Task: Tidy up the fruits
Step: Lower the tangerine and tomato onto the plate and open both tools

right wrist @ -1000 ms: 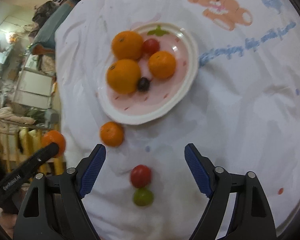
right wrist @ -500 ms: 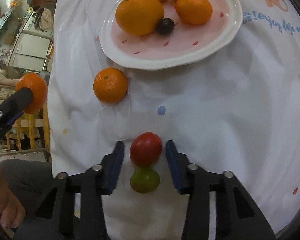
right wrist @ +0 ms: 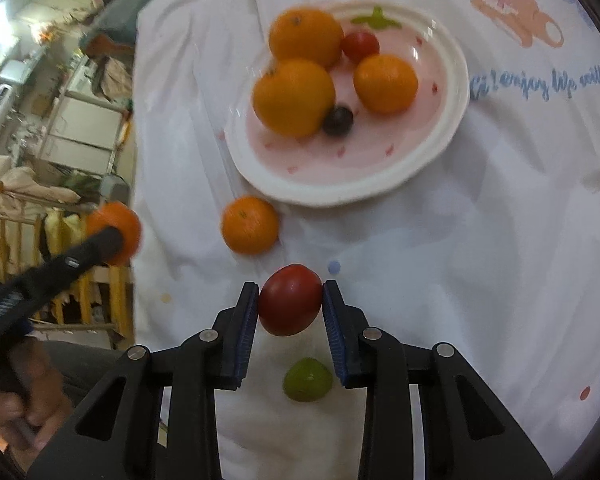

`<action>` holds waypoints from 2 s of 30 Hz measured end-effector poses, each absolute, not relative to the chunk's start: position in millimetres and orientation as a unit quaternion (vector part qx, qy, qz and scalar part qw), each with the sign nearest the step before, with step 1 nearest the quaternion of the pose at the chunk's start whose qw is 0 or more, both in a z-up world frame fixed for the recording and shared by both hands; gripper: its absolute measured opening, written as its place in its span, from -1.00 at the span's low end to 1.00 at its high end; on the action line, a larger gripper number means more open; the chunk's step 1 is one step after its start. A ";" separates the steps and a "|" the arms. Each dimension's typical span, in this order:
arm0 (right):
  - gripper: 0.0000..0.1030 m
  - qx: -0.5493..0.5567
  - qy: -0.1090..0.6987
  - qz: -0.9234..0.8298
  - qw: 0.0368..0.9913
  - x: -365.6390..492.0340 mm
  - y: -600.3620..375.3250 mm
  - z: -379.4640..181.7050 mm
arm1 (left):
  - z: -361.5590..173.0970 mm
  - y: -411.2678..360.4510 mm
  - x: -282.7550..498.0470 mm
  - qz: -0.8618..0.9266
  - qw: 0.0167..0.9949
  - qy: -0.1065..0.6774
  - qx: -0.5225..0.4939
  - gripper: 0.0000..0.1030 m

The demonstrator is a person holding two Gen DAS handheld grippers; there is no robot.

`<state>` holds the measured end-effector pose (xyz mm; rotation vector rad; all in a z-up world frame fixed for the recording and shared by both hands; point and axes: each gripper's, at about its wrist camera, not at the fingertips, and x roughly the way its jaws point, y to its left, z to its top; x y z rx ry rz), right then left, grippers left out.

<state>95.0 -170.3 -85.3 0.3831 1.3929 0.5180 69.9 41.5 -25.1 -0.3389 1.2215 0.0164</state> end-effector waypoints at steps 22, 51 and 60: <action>-0.34 0.215 0.531 0.200 0.795 170.1 -250.2 -28.0 | -38.1 -14.8 117.9 -0.051 0.815 0.572 -0.079 -0.35; -0.28 0.215 0.563 0.178 0.778 220.5 -259.2 -94.2 | -75.7 -57.8 141.1 -0.092 0.791 0.600 -0.068 0.31; 0.30 0.223 0.541 0.176 0.792 219.4 -262.2 -81.0 | -69.8 -63.2 137.2 -0.100 0.799 0.592 -0.051 0.53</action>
